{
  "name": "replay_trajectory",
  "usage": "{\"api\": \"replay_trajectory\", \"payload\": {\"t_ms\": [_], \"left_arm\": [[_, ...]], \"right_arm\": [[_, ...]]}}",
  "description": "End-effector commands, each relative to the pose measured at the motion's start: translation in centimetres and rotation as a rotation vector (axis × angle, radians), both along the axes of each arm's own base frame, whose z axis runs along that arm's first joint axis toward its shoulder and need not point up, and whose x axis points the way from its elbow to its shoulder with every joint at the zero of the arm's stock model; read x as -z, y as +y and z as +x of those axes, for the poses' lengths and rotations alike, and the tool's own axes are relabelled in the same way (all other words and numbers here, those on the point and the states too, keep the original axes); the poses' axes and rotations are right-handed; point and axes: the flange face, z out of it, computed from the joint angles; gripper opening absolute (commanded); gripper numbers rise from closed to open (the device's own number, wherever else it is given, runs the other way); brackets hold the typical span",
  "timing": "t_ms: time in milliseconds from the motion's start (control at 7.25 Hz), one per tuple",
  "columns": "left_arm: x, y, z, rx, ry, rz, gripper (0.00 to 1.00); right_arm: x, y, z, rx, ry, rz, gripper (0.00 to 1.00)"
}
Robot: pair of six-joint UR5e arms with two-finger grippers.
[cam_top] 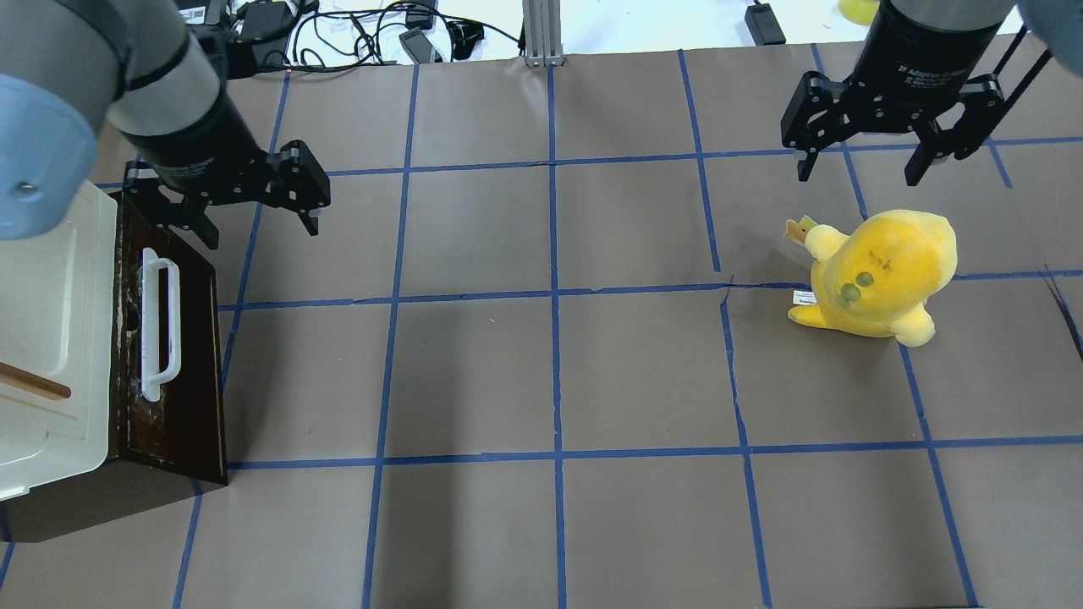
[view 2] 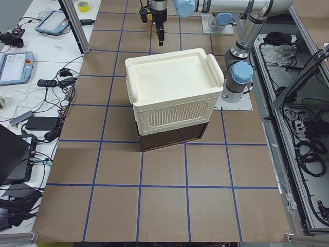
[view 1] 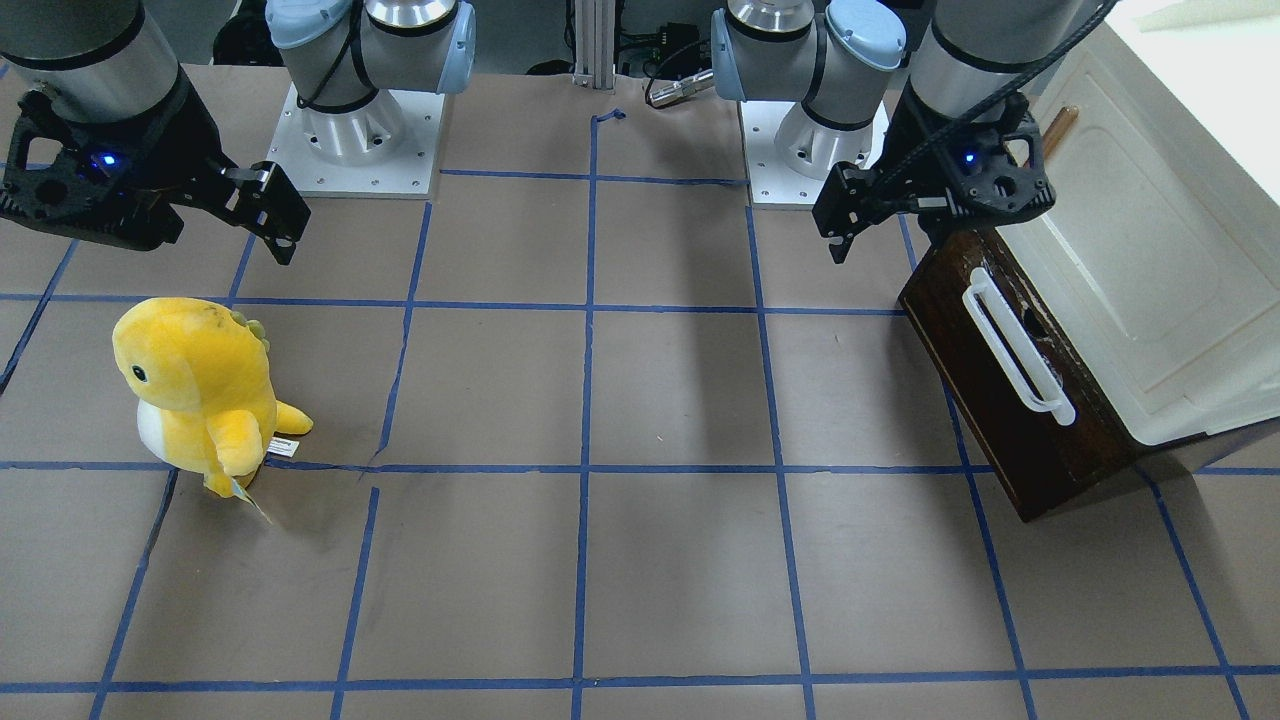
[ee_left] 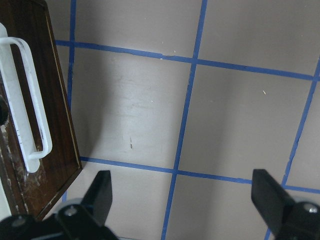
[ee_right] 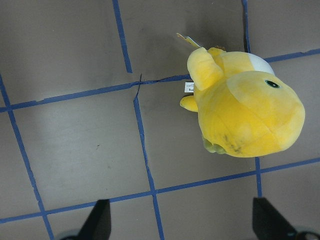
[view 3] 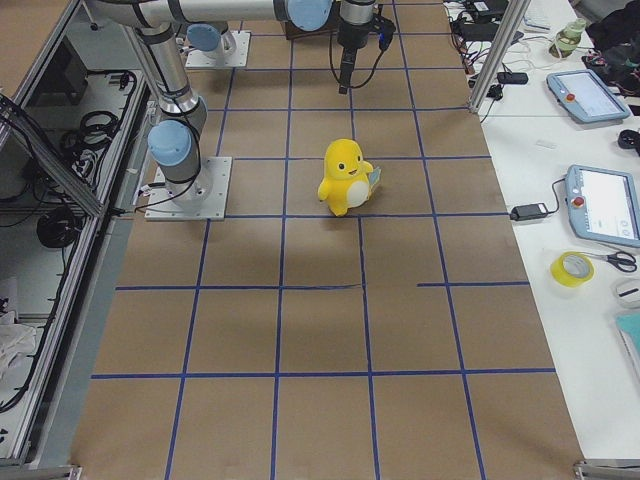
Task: Pull drawer sideways
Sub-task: 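Move the left gripper toward the white handle of the wooden drawer, then lower the left gripper over the white bar handle, aligning fingers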
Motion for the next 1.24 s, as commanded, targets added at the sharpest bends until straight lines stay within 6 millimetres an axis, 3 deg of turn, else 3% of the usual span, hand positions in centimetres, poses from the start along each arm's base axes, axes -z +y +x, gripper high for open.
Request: {"api": "replay_trajectory", "payload": {"t_ms": [0, 276, 414, 690, 1103], "left_arm": [[3.3, -0.2, -5.5, 0.017, -0.155, 0.028, 1.0], [6.6, -0.4, -8.1, 0.112, -0.371, 0.056, 1.0], [9.6, 0.0, -8.4, 0.174, -0.514, 0.097, 1.0], [16.2, 2.2, -5.9, 0.248, -0.735, 0.198, 1.0], [19.9, 1.5, -3.4, 0.295, -0.893, 0.275, 1.0]], "right_arm": [[0.0, 0.0, 0.0, -0.001, 0.0, 0.0, 1.0], [0.0, 0.0, 0.0, -0.001, 0.0, 0.0, 1.0], [0.0, 0.0, 0.0, -0.001, 0.0, 0.0, 1.0], [0.0, 0.0, 0.0, 0.001, 0.0, 0.0, 1.0], [0.0, 0.0, 0.0, 0.001, 0.0, 0.0, 1.0]]}}
